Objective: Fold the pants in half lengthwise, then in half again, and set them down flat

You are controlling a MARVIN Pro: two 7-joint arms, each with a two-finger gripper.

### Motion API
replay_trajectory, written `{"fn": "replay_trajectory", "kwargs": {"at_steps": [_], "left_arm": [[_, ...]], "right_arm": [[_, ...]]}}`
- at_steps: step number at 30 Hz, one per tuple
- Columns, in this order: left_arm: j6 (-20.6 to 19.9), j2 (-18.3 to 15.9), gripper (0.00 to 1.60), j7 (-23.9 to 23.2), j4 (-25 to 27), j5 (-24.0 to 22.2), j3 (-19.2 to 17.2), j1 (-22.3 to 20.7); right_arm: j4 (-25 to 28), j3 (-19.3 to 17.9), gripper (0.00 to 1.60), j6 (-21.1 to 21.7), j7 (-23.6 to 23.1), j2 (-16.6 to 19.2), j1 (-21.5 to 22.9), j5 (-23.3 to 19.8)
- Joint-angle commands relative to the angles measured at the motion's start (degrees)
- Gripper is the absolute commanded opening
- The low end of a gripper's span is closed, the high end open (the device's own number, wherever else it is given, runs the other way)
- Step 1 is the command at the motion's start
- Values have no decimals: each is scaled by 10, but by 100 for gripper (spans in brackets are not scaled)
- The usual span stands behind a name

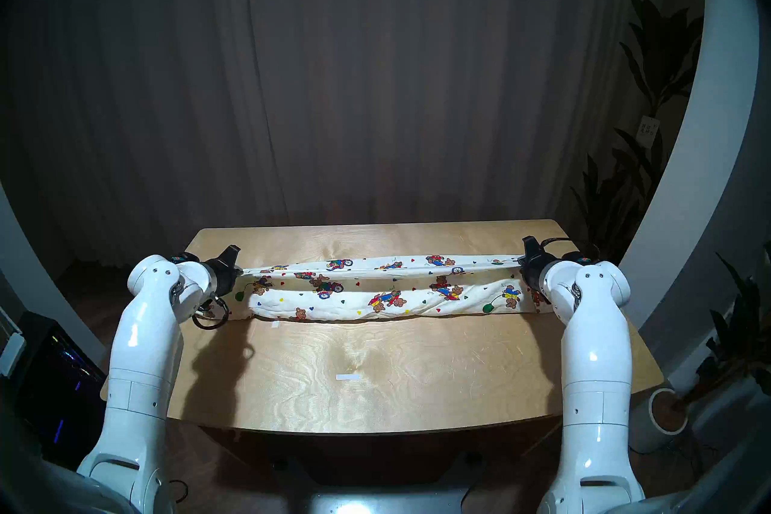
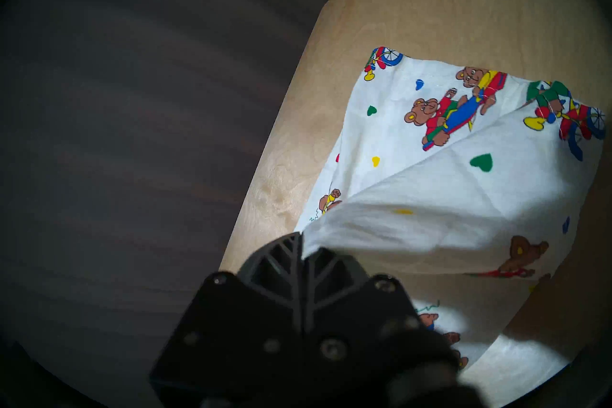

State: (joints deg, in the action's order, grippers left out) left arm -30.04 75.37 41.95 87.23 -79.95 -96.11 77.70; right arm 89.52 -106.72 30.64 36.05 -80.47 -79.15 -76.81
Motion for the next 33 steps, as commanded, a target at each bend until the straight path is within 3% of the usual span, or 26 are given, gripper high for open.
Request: {"fn": "replay_trajectory", "kwargs": {"at_steps": [1,5,8,11,12,13,14,15,16,24,26,27,29,30,33], "left_arm": [[18,-11,0,-8,-24,6,4,-62],[25,-10,0,-8,-49,9,12,-83],[28,-9,17,-7,-63,13,17,-95],[32,-7,67,-3,-95,20,29,-118],[35,-7,80,-5,-95,20,30,-115],[35,-7,80,-5,-95,20,30,-115],[35,-7,104,-3,-107,23,34,-125],[38,-7,146,-4,-114,25,36,-129],[41,-7,160,-4,-129,28,40,-138],[49,-5,160,-5,-172,39,55,-175],[51,-6,160,-6,-176,42,59,-180],[51,-5,160,-5,-182,44,61,-187],[53,-5,160,-5,-188,47,66,-196],[53,-5,160,-6,-190,49,69,-198],[53,-4,160,-3,-202,54,76,-215]], "right_arm": [[-20,21,0,-15,4,18,57,29],[-43,38,0,-20,9,21,76,45],[-54,47,0,-22,11,23,85,54],[-77,63,0,-27,17,28,103,71],[-82,66,0,-29,18,29,107,75],[-82,66,0,-29,18,29,107,75],[-88,70,0,-31,20,30,112,80],[-94,73,0,-33,21,31,117,84],[-106,79,0,-36,23,32,125,91],[-144,92,0,-50,24,37,157,106],[-153,95,29,-51,22,40,166,110],[-159,97,80,-53,20,40,170,112],[-169,102,110,-55,19,41,179,116],[-175,104,152,-57,18,42,184,118],[-189,111,160,-57,16,45,196,124]]}}
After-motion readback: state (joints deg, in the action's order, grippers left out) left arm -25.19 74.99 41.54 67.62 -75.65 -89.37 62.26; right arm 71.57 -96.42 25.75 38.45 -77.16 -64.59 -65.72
